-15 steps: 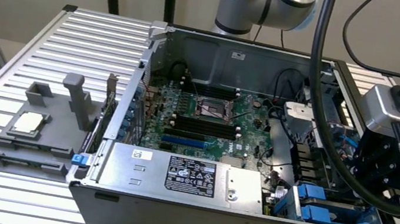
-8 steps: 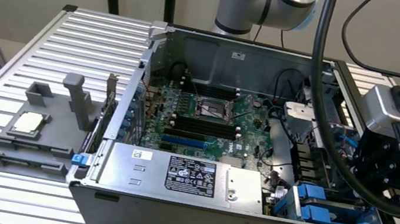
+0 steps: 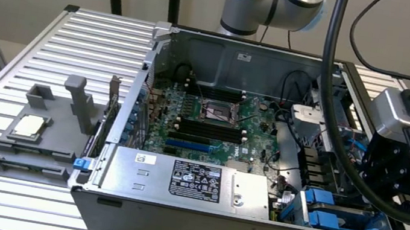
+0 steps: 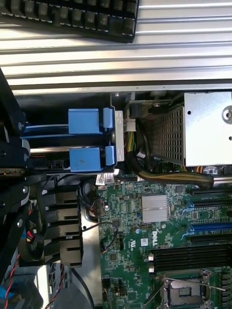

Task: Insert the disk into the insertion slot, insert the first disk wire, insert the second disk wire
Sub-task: 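Insert the first disk wire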

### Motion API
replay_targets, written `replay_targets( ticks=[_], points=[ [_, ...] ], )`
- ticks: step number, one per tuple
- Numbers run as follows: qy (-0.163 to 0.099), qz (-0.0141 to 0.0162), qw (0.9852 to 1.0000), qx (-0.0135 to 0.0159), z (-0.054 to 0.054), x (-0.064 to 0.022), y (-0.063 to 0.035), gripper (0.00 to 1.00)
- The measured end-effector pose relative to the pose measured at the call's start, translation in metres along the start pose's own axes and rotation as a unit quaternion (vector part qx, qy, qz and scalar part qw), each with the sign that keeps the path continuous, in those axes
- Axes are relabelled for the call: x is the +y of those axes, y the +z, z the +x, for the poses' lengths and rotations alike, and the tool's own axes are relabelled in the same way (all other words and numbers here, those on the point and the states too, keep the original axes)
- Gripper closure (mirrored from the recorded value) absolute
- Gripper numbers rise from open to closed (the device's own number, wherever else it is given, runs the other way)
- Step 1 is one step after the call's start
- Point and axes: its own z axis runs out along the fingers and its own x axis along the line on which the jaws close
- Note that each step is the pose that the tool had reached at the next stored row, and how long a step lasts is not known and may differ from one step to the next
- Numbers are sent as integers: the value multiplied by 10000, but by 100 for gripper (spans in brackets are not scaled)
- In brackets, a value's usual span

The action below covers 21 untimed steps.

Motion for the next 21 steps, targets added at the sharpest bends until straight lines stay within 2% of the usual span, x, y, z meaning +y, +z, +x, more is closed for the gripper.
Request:
replay_targets(
  ticks=[21],
  points=[
    [-3,-3,10000,14,-13,-30,34,84]
  ],
)
